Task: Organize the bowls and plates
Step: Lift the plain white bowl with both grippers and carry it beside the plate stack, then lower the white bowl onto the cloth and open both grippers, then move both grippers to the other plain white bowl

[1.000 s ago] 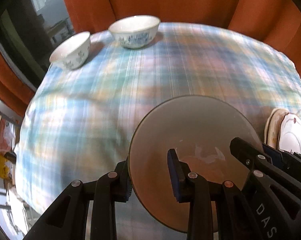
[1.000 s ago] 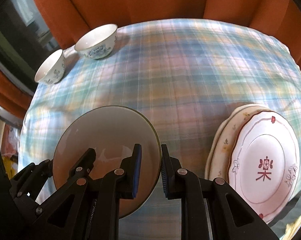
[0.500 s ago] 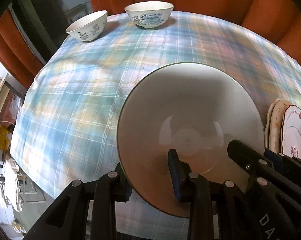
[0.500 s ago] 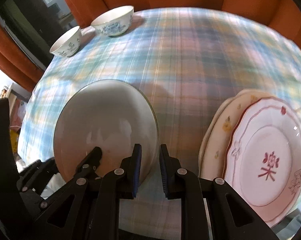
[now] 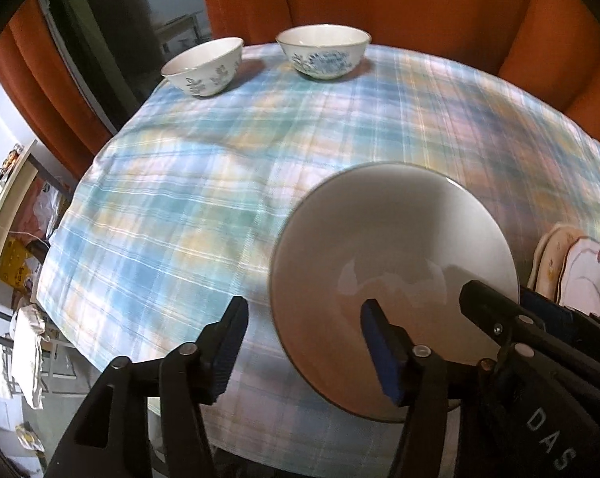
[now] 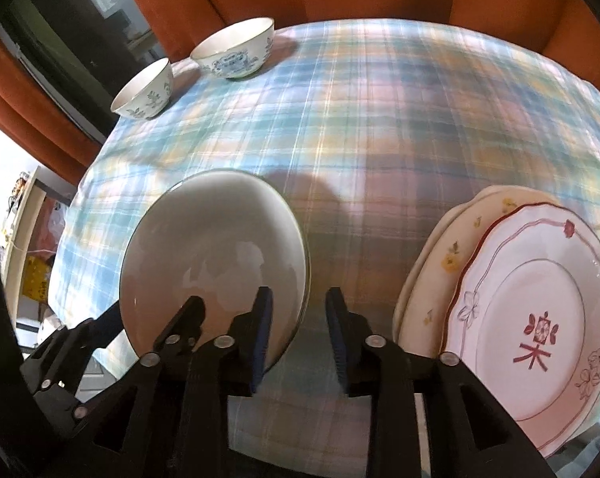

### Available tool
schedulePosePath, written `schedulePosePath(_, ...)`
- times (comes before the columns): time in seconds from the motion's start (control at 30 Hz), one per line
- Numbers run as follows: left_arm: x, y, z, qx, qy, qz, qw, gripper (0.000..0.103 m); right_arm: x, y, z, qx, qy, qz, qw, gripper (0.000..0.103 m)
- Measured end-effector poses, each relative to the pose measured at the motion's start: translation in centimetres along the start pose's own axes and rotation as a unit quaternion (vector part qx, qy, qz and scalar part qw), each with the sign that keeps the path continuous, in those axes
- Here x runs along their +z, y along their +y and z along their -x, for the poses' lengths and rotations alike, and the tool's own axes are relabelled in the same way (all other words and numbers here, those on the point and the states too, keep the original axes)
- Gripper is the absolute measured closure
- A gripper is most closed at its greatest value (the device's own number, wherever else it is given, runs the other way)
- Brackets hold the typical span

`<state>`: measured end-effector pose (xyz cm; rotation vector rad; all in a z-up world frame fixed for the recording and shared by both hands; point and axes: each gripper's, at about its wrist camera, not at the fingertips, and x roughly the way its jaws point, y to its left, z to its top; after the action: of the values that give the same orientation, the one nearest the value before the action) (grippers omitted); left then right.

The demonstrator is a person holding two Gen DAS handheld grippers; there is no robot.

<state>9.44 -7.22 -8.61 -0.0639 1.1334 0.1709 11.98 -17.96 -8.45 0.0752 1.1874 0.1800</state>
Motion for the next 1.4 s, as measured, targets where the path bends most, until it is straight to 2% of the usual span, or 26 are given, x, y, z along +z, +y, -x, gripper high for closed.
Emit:
schedulePosePath(0.07,0.3,0.6,0.2,-0.006,-0.004,0.007,0.9999,0.037,0.3,0.0,0.1,-0.003,-0.004,-0.001,1.0,0.056)
schedulePosePath(0.23,1.5,2.2,0.9,-0.013,-0.02,0.012,0.9997,0.023,1.1,0.5,1.1,-0.019,-0.026,0.001,0.999,0.045)
schedulePosePath(0.33,2.1,3.3,0.9,-0.031,-0.027,0.01,0.9991,0.018,1.6,1.2,1.9,-0.028,-0.043,0.002,0.999,0.037)
schedulePosePath(0.43,2.8,4.5,0.7,-0.044,-0.032,-0.008,0.9985,0.017,2.0,2.2,2.0,-0.038,-0.053,-0.004,0.998,0.03)
schedulePosePath(0.6,4.3,7.2,0.6,-0.062,-0.036,-0.025,0.9971,0.017,2.5,5.1,1.5,-0.054,-0.059,-0.019,0.997,0.03)
schedulePosePath(0.93,8.5,12.9,-0.2,-0.091,-0.05,-0.067,0.9923,0.019,4.4,12.5,1.0,-0.122,-0.088,-0.038,0.988,0.03)
schedulePosePath(1.27,12.4,18.1,-2.1,-0.109,-0.056,-0.101,0.9873,0.019,6.9,18.7,-0.9,-0.147,-0.104,-0.064,0.982,0.03)
schedulePosePath(1.4,14.3,19.5,-3.0,-0.117,-0.053,-0.107,0.986,0.019,8.1,20.5,-2.0,-0.154,-0.098,-0.074,0.981,0.03)
